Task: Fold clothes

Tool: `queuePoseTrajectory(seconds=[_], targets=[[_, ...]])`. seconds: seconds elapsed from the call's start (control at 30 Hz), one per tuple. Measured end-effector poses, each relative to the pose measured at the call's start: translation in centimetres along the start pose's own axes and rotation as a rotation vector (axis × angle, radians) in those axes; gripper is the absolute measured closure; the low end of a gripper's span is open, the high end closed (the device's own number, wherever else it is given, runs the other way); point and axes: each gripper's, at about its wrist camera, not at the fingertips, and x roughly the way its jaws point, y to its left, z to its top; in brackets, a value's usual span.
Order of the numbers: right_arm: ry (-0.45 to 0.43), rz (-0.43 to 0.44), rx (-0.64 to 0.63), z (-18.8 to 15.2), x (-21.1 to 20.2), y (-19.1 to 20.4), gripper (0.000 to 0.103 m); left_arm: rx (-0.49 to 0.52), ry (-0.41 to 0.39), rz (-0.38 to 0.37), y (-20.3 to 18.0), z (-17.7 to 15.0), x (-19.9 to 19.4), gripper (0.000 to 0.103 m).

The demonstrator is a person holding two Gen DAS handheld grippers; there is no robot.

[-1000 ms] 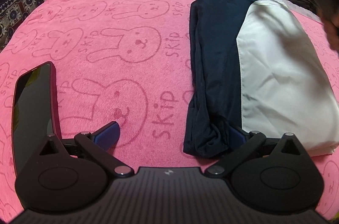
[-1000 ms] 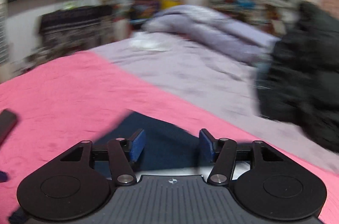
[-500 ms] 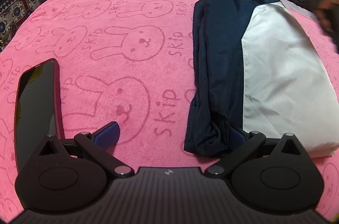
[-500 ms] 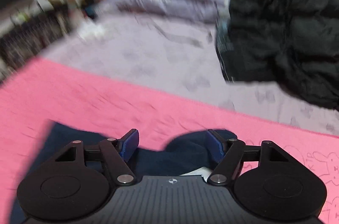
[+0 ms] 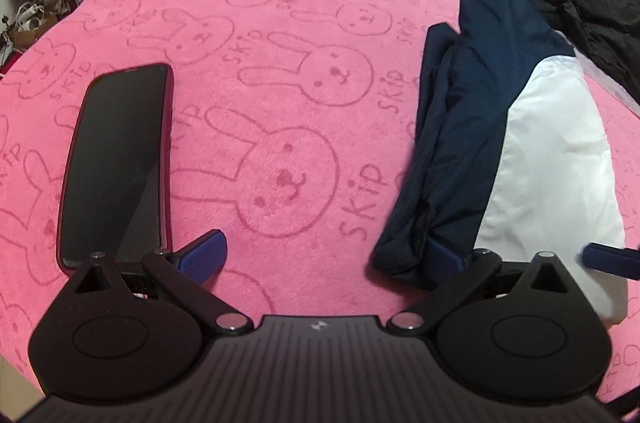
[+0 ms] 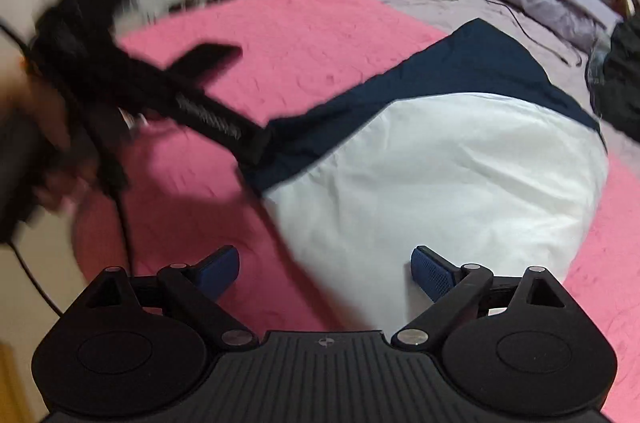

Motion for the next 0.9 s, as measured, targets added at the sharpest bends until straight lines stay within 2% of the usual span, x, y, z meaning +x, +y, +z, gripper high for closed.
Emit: queuePoseTrajectory(seconds=[0.1,0.2,0.3,0.43,0.5,0.53,0.63,0.73,0.9], targets=[[0.055,0.000,0.022,-0.4,1.0,-0.8,0.007,0.036,0.008,0.009,-0.4,0.0,0.4,0.000],[0.070,0.008,-0.039,-1.1,0.8,-0.6,0.007,0.063,0.010,0.016,-0.6,0.1,0.1,0.000],[0.085,0.058,-0.073,-2.5,-0.3,-0.5,0.001,0.078,0.022,0.007,-0.4,0.0,0.1,0.000],[0.114,0.083,-0.169,-4.5,-0.9,1.0,0.001,0.104,0.039,0.021,-0.7,0.1,1.1,0.000],[0.137,0.084,-0.128,-4.5,-1.5,1.1,0.003,0.129,0.039,0.038,-1.3,0.2,1.3,0.000],[0.141,0.082,-0.078,-4.4,-1.9,0.9,0.007,0.131,0.036,0.039,-1.3,0.2,1.3,0.000],[0.076,0.052,0.074,-4.0,-3.9,-0.4,0.008,0.130,0.027,0.028,-1.1,0.0,1.3,0.000],[0.045,0.035,0.076,-3.8,-4.3,-0.6,0.008,0.141,0.026,0.023,-1.0,0.1,1.3,0.000],[0.062,0.018,0.061,-3.9,-4.4,-0.2,0.013,0.155,0.067,0.025,-1.2,0.8,1.6,0.000]])
